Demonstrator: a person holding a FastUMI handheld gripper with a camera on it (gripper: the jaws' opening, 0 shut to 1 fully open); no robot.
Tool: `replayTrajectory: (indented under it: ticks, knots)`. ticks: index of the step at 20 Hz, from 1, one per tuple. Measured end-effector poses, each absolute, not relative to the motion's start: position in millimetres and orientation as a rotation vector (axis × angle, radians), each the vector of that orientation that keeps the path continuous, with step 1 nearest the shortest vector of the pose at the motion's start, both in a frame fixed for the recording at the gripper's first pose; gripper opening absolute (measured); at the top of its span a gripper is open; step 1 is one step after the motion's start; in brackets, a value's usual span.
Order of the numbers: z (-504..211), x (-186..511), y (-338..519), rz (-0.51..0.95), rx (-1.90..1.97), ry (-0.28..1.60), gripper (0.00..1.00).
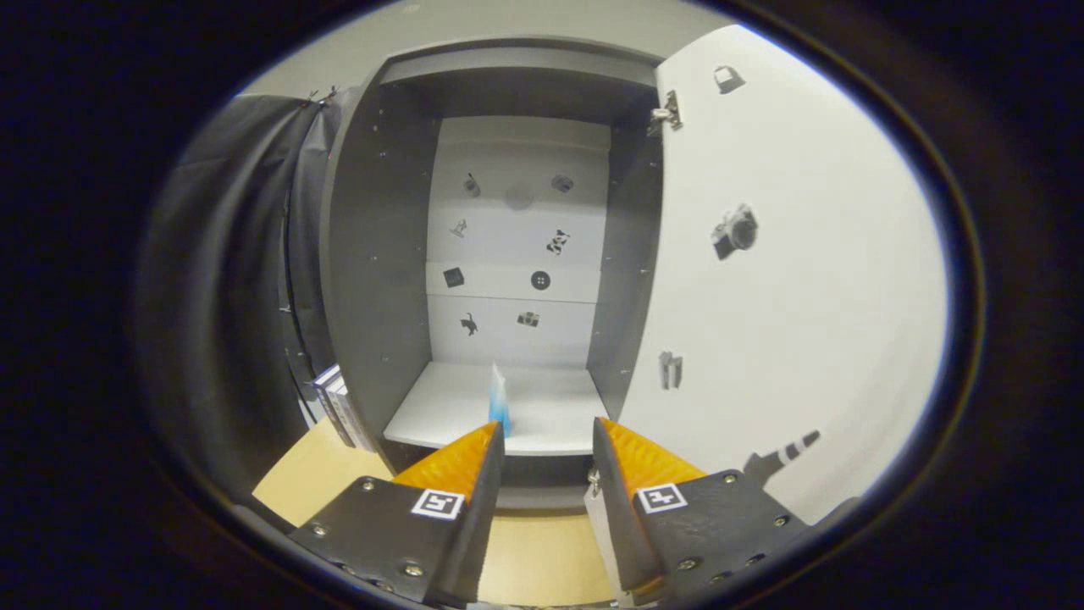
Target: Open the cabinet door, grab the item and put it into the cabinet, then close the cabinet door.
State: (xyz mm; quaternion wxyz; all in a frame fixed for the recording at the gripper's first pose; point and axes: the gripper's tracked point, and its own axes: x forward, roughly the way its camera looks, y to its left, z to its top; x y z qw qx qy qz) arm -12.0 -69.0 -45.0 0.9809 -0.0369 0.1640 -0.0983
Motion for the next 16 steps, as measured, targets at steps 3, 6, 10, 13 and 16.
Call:
replayTrajectory:
  ticks: [3,6,10,13,16]
  knots:
    - [-43,-51,-82,-0.255,-0.083,0.317,0.6]
    - [-38,-87,-100,-0.33,-0.074,0.309,0.6]
    - [-40,-134,-121,-0.421,-0.043,0.318,0.6]
    - [-41,-168,-138,-0.495,-0.043,0.318,0.6]
    - [-39,-202,-164,-0.591,-0.019,0.317,0.6]
